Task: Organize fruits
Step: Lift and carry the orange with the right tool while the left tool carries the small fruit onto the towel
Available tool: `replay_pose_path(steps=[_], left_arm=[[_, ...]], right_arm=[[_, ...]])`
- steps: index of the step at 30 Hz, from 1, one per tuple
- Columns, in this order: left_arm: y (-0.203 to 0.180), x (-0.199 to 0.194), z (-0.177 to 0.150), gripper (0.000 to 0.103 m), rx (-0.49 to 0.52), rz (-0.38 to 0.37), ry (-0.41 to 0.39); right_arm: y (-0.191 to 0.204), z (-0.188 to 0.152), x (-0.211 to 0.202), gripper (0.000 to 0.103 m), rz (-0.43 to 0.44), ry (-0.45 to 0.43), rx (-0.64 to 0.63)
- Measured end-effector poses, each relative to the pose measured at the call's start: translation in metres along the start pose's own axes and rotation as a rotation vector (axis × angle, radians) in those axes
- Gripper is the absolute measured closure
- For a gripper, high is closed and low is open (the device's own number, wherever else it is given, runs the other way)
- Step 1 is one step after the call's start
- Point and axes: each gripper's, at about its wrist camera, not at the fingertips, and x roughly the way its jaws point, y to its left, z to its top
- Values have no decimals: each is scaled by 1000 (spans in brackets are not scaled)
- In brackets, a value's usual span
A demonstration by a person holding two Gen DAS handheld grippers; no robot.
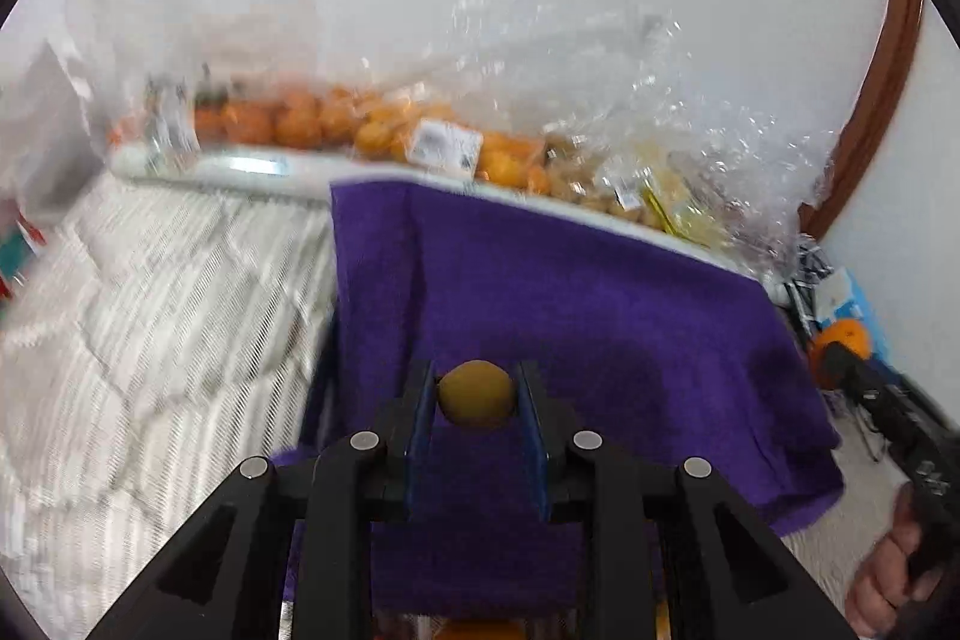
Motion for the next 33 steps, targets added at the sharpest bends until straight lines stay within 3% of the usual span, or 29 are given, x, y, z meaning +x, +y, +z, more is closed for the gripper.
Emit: replay_pose_path(steps=[7, 33], left_arm=[[-2, 1, -3, 78, 22, 2, -23], [-9, 26, -10, 78, 78, -21, 61]], right_arm=[[-11, -12, 24, 60, -3, 63, 29], [-11, -26, 51, 60, -28, 140, 15]])
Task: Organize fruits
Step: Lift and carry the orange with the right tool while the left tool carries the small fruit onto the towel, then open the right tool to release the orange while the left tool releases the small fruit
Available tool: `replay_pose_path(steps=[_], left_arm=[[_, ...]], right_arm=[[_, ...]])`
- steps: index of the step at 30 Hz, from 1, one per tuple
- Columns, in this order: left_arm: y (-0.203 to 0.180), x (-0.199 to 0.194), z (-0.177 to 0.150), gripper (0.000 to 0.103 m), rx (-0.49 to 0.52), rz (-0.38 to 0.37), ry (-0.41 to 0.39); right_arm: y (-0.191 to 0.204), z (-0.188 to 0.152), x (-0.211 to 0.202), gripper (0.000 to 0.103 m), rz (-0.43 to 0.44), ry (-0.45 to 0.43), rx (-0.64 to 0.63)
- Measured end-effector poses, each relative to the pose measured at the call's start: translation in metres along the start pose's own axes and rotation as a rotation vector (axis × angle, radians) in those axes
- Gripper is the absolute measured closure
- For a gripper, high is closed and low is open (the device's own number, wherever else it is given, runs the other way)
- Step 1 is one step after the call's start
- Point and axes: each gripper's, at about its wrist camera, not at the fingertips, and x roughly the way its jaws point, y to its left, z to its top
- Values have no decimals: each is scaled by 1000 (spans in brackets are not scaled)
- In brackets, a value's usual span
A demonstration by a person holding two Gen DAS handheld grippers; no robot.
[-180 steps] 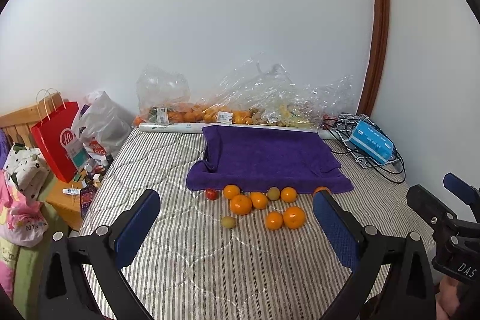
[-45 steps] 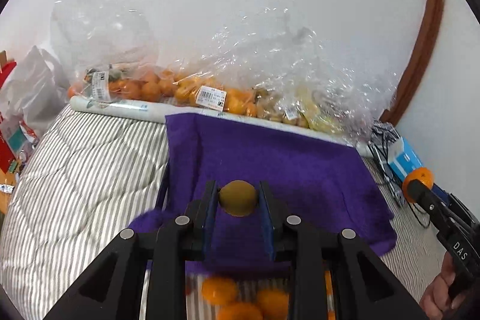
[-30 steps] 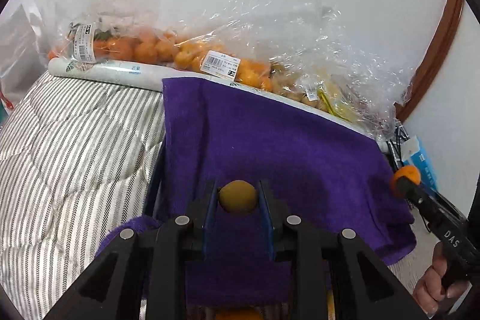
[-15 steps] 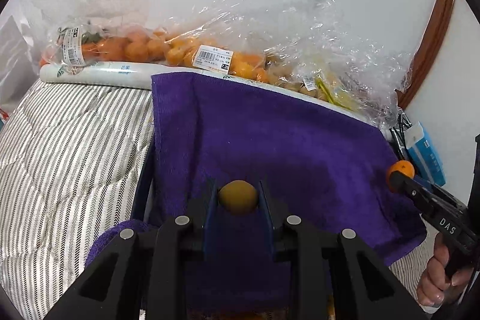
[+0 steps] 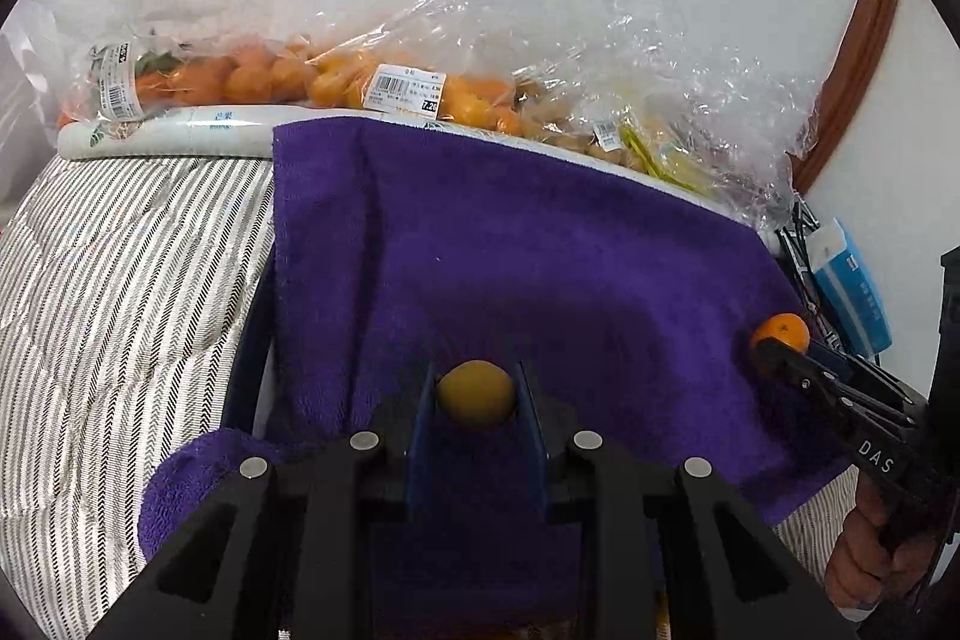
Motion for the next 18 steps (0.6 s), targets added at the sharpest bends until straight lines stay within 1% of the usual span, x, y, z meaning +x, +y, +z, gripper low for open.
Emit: replay_pose_path(steps=[4, 9, 18], left_arm=[[1, 0, 0, 78, 0, -5, 7], [0, 2, 0, 78, 11, -5, 18], [-1, 3, -1, 77, 19, 2, 24]], right_arm=[[2, -1, 1, 60, 0, 1, -10], [4, -3, 9, 60, 2, 29, -13], [2, -4, 8, 60, 7, 26, -14]])
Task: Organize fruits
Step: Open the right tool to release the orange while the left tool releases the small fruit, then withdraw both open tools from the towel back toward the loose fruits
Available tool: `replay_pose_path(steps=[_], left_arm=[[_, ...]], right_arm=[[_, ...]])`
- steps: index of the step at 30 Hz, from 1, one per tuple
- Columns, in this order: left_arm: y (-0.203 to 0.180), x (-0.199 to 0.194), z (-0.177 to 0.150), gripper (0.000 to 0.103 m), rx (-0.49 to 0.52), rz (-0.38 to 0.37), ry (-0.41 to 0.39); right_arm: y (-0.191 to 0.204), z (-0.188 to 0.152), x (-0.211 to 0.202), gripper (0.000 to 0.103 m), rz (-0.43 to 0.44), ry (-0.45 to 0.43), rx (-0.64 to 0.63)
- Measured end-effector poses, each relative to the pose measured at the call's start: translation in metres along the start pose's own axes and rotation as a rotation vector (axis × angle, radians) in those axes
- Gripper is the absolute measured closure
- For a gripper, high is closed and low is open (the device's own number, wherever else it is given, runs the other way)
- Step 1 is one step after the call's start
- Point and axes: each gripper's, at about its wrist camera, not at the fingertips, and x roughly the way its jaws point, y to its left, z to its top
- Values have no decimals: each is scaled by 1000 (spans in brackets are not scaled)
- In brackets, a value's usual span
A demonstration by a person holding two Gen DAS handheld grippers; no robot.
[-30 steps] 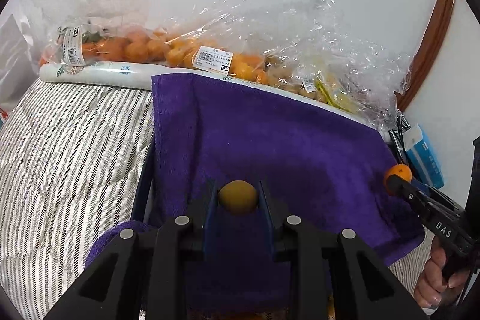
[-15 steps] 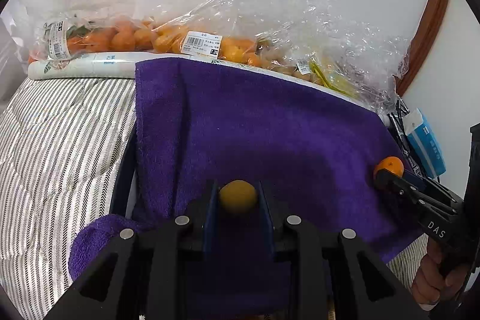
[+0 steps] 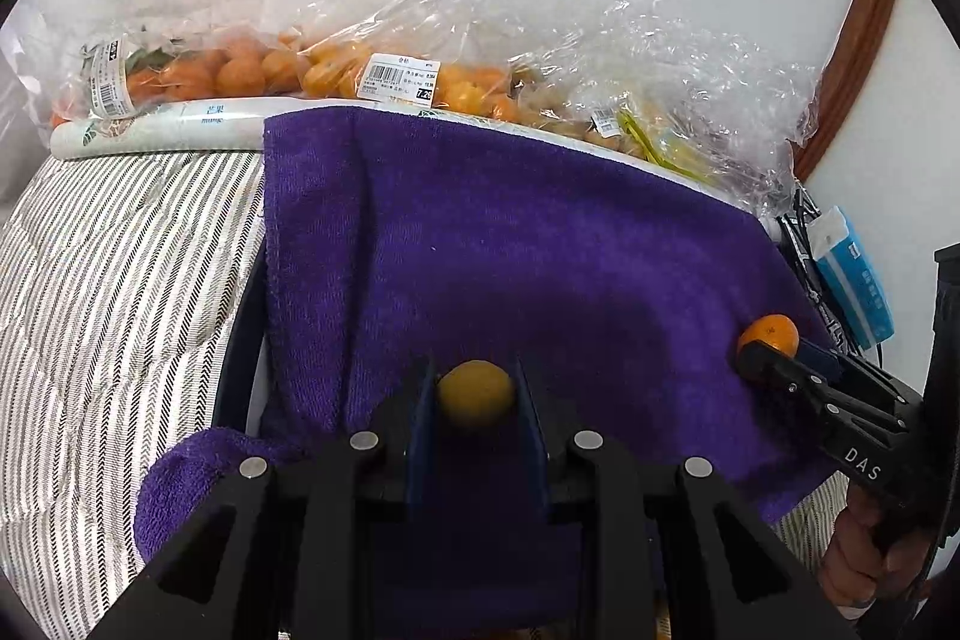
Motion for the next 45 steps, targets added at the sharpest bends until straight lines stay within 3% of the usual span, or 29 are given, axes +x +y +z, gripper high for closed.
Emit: replay_pose_path(steps=[3, 8, 16, 22, 31, 37, 45], left_arm=[[-1, 0, 0, 77, 1, -2, 0], [2, -5, 1, 71, -21, -35, -20], [-8, -22, 2, 45, 9, -49, -98], [-17, -34, 5, 44, 24, -64, -105], [-28, -92, -7, 41, 66, -97, -158], [-17, -122, -32, 41, 51, -80, -143], [-5, -147, -63, 41, 69, -29, -111]], right_arm=[[1, 0, -4, 54, 6, -9, 3], [2, 2, -21, 31, 26, -78, 12], [2, 7, -48, 30, 76, -163, 61], [20, 3, -81, 31, 29, -179, -4], [51, -21, -141, 32, -53, -187, -44], [67, -41, -174, 32, -40, -194, -28], [82, -63, -189, 32, -24, -179, 6]])
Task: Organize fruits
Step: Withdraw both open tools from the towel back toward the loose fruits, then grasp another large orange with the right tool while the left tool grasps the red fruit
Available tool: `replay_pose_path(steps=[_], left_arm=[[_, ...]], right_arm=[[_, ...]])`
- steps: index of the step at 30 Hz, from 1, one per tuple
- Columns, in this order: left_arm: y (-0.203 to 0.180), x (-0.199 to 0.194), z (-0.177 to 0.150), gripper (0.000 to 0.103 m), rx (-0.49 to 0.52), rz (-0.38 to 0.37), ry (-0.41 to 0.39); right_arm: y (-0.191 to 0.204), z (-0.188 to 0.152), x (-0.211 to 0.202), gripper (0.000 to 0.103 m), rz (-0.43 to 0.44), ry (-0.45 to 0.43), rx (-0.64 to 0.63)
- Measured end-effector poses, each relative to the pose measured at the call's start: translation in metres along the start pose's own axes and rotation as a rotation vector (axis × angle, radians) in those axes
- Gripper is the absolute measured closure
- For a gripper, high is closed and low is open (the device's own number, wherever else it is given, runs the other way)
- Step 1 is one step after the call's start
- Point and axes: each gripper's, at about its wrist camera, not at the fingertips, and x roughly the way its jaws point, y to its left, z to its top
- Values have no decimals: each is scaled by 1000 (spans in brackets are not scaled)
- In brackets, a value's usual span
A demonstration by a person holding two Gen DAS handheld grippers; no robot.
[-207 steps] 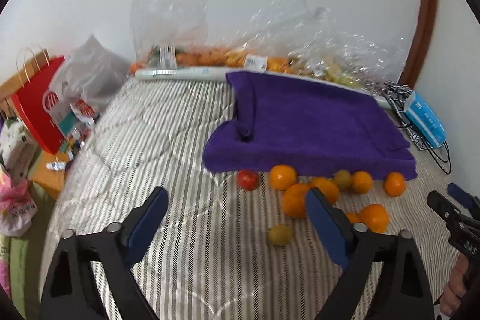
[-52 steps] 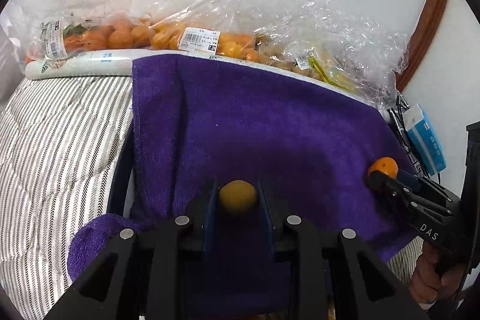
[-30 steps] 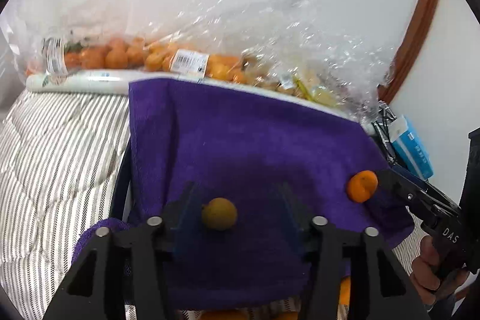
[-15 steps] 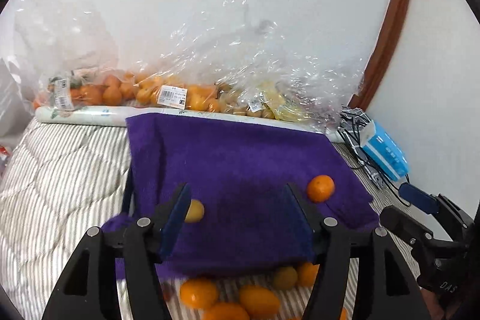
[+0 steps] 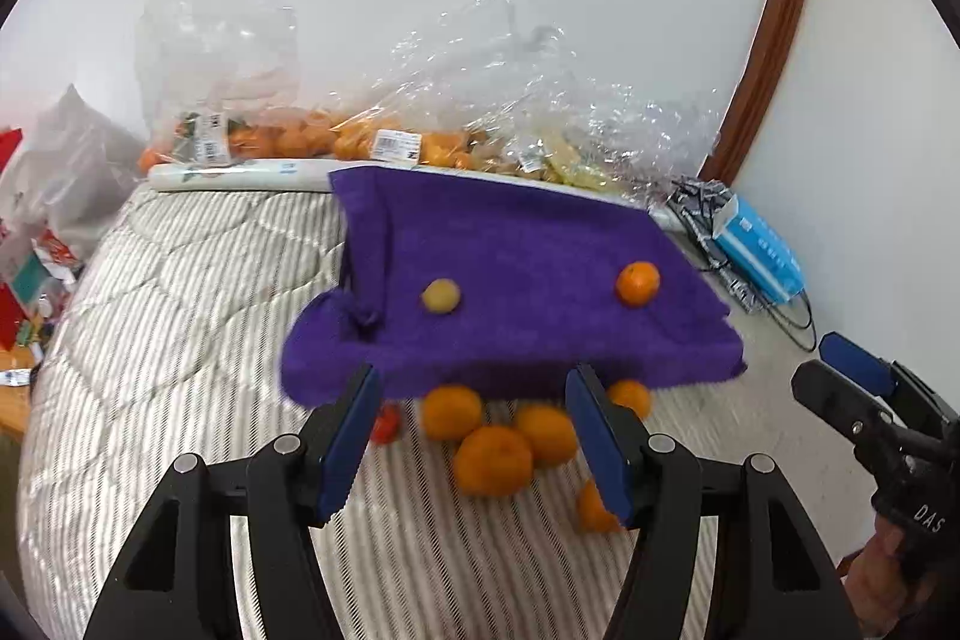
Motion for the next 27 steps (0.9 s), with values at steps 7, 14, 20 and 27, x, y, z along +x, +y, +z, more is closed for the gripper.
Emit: replay_pose_path(steps=[7, 14, 20, 27], left_arm=[[9, -12, -13, 41, 1, 27, 15], [20, -17, -20, 41, -21, 29, 25], [25, -16, -24, 41, -24, 33, 37], [35, -6, -29, 41, -43, 39, 61]], right_arm=[[9, -13, -11, 32, 5, -11, 0], [13, -19, -15, 32, 13, -10, 16], [14, -23, -13, 32, 10, -1, 18], [13, -28, 0, 32, 7, 28, 30]])
